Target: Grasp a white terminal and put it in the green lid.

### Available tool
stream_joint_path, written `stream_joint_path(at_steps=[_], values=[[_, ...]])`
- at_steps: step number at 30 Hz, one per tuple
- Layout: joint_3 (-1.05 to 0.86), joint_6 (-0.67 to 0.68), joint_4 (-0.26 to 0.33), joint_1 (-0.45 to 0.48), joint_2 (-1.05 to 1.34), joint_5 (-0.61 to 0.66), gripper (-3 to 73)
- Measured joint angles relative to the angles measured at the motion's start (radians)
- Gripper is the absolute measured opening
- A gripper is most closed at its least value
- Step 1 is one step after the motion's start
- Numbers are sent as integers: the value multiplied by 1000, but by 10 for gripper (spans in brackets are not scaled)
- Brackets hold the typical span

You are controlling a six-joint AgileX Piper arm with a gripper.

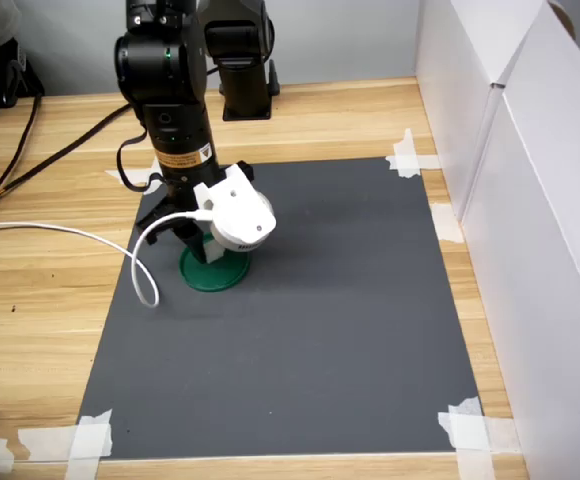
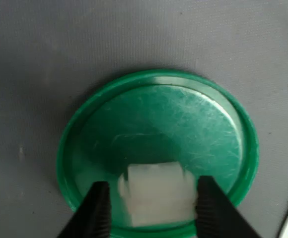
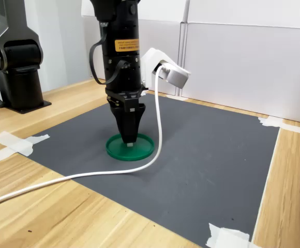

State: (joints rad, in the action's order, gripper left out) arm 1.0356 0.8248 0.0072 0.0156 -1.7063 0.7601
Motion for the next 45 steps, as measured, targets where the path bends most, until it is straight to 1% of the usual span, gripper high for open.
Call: stream_joint_path(at_steps=[4, 7, 9, 10, 12, 13, 16, 18, 20, 22, 25, 29, 34, 36, 39, 42, 45], values=[[0, 0, 2, 0, 15, -4, 473], [0, 0, 20, 0, 61, -19, 473], [0, 0, 38, 0, 103, -32, 463], [0, 0, 44, 0, 130, -38, 446], [-1, 0, 56, 0, 182, -54, 397], [-1, 0, 63, 0, 212, -61, 358], [-3, 0, 91, 0, 308, -81, 219], [-4, 0, 124, 0, 374, -90, 112], [-5, 0, 156, 0, 437, -98, 33], [-5, 0, 196, 0, 508, -101, 1], [-16, -22, 239, 0, 610, -110, -12], [-110, -102, 272, 9, 786, -182, -14], [-307, -268, 303, 77, 1029, -337, -15], [-388, -317, 304, 112, 1128, -366, -15], [-493, -341, 305, 155, 1257, -359, -15], [-582, -348, 307, 199, 1379, -328, -15], [-652, -348, 308, 230, 1463, -305, -15]])
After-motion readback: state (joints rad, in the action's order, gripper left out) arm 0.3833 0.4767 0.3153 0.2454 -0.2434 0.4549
